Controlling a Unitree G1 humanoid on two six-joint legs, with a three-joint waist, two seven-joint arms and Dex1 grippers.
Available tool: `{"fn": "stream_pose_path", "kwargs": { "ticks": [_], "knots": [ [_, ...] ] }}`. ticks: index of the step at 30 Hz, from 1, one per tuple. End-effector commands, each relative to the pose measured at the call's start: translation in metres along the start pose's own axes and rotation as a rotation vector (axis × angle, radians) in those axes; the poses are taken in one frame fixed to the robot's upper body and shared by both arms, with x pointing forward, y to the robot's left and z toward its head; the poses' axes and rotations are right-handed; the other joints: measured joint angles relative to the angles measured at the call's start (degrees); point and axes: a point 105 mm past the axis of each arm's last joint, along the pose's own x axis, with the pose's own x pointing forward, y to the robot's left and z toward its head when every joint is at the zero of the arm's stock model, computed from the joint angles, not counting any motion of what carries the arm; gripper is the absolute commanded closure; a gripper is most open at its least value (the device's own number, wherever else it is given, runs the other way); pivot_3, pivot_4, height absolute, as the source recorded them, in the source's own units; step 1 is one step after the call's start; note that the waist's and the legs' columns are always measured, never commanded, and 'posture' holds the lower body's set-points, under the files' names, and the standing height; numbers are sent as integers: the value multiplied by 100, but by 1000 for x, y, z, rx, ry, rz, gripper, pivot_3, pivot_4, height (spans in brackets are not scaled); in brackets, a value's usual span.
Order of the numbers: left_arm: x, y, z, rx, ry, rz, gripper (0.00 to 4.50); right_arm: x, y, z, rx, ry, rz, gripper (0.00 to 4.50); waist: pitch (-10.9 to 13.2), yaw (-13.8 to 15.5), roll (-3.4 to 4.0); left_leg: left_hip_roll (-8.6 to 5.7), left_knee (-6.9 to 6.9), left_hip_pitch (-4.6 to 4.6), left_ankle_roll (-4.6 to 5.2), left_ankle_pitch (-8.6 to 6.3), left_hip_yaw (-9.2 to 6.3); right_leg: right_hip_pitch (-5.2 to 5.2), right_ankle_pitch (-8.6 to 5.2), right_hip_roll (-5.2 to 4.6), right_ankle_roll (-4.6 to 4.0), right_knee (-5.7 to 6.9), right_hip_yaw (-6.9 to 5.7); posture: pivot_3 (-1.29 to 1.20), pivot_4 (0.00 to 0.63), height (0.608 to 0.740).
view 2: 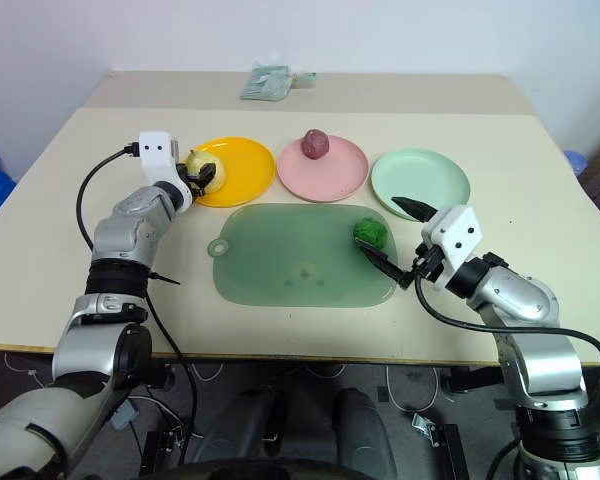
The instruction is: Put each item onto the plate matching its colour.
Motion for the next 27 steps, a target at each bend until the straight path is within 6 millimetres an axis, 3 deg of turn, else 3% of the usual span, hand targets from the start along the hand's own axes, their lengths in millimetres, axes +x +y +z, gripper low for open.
{"fn": "stream_pose_path", "kwargs": {
  "ticks": [1, 5, 10, 19, 27],
  "knots": [
    [-3, -11, 26, 2, -108, -69, 57, -2, -3, 5, -25, -26, -17, 0, 0, -1, 0, 0, 0, 0, 0, 0, 0, 0, 0, 0, 0, 0, 0, 0, 150, 740],
    [-21, -14, 42, 24, -209, -159, 57, -1, -2, 0, -9, -17, -17, 0, 0, -18, 0, 0, -1, -1, 0, 0, 0, -1, 0, 0, 0, 0, 2, 0, 150, 740],
    [-68, -27, 52, 59, -303, -403, 57, 8, 0, -16, 34, 39, -27, 0, -1, -132, 2, 4, -15, 1, -4, 2, 1, -9, -1, 0, -4, 2, 9, 0, 150, 740],
    [-144, -56, 19, 237, -173, -809, 57, 48, 7, -40, 85, 88, 12, 0, -3, -160, 6, 5, -28, 5, -9, 5, 1, -11, -10, -1, -21, 1, 10, 0, 150, 740],
    [-185, -57, 9, 320, -92, -984, 57, 59, 2, -69, 87, 170, 24, 0, -4, -165, 6, 5, -33, 7, -9, 5, 2, -10, -17, -2, -32, -4, 9, 0, 150, 740]
  ]
}}
